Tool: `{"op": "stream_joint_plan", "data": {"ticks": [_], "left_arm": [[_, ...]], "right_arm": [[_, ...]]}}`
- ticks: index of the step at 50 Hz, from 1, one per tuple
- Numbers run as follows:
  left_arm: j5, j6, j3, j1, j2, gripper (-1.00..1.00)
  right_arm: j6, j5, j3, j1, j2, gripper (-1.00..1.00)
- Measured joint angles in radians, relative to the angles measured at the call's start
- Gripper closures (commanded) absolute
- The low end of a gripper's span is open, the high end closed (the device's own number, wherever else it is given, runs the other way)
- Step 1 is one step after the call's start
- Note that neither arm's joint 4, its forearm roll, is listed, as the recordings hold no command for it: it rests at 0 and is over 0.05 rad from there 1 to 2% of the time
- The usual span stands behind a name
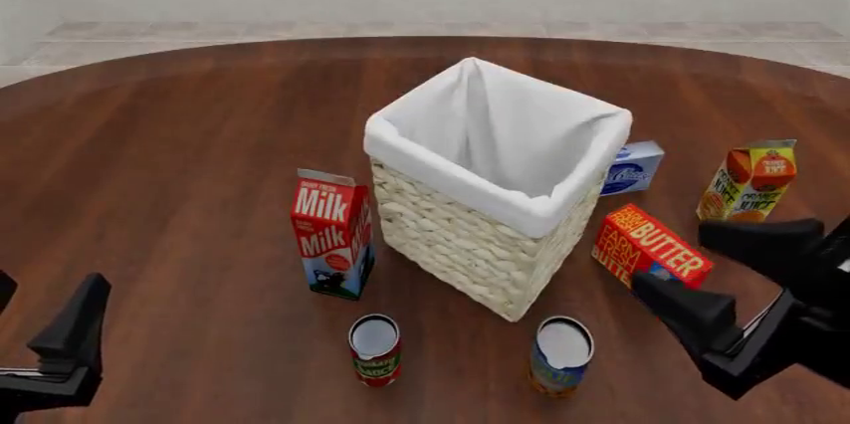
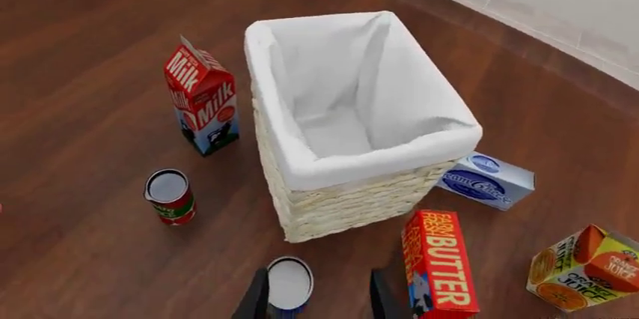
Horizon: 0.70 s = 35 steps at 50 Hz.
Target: Pick up the alphabet soup and the tomato sauce, and put them in the basket.
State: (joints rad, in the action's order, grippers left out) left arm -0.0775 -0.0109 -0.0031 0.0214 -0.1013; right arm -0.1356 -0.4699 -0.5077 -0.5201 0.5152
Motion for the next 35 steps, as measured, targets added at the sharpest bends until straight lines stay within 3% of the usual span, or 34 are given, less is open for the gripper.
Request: {"op": "stream_joint_plan", "data": {"ticks": [16,35], "left_arm": [[0.023,0.002,0.000,0.000,0.023,-1.00],[0.054,0.001,0.001,0.001,0.052,-1.00]], "right_arm": [[0.020,0.002,0.033,-0.036,0.037,-1.00],[0.042,0.092,0.130,-0.071,0.107,-1.00]]}}
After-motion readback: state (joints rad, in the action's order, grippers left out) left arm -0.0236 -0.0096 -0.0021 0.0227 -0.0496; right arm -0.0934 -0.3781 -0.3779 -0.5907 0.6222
